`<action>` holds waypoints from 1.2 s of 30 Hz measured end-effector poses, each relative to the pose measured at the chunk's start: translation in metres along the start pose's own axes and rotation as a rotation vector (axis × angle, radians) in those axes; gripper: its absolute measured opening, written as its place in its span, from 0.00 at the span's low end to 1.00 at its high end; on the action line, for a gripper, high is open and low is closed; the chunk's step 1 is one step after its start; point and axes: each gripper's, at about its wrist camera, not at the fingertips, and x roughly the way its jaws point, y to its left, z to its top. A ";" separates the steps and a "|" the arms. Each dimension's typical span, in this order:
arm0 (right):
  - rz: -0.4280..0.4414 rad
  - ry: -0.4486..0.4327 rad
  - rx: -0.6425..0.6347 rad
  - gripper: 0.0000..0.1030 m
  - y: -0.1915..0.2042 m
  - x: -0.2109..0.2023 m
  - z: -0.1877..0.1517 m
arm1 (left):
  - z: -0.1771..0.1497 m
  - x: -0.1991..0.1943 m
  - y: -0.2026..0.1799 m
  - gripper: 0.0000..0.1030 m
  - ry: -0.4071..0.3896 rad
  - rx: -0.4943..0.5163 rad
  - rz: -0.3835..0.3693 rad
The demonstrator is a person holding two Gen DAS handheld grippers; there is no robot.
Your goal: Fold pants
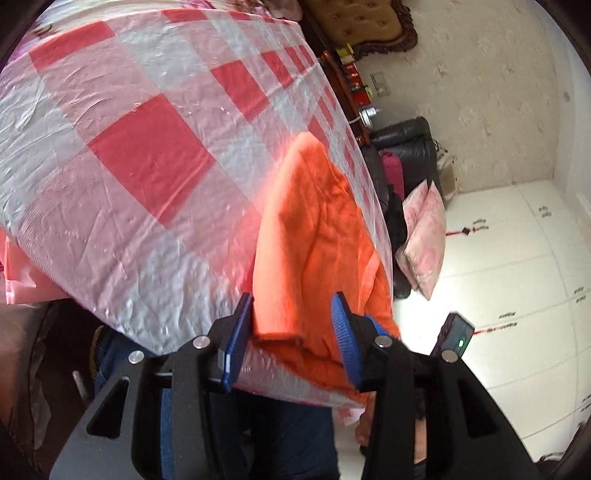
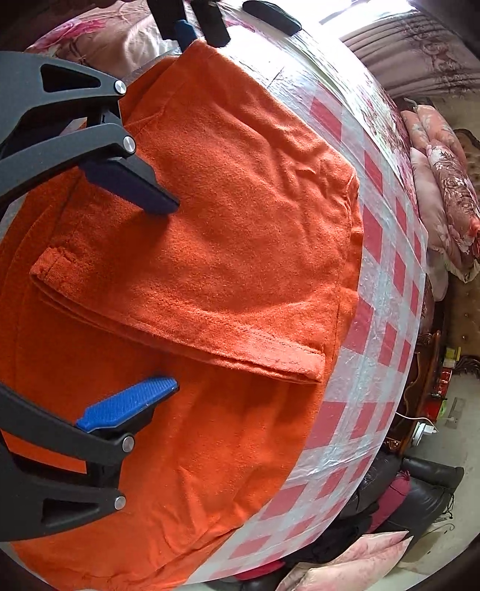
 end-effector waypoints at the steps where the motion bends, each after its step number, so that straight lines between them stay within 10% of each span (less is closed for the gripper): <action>1: 0.002 -0.001 0.003 0.85 -0.001 0.000 0.000 | 0.003 0.002 0.001 0.42 0.000 -0.018 -0.017; 6: 0.011 0.002 0.008 0.86 -0.002 0.001 0.000 | 0.007 0.011 0.006 0.42 0.026 -0.132 -0.107; 18: 0.014 0.001 0.009 0.87 -0.003 0.001 0.000 | 0.001 0.008 0.003 0.42 0.011 -0.157 -0.039; 29: 0.007 0.012 0.008 0.89 -0.003 0.002 0.000 | 0.007 0.020 -0.040 0.08 -0.056 0.126 0.291; 32: 0.019 0.053 0.006 0.90 -0.003 0.002 0.005 | -0.007 0.012 -0.059 0.08 -0.120 0.278 0.363; 36: 0.068 0.031 0.022 0.90 -0.008 -0.018 0.031 | -0.042 0.028 -0.112 0.08 -0.236 0.659 0.636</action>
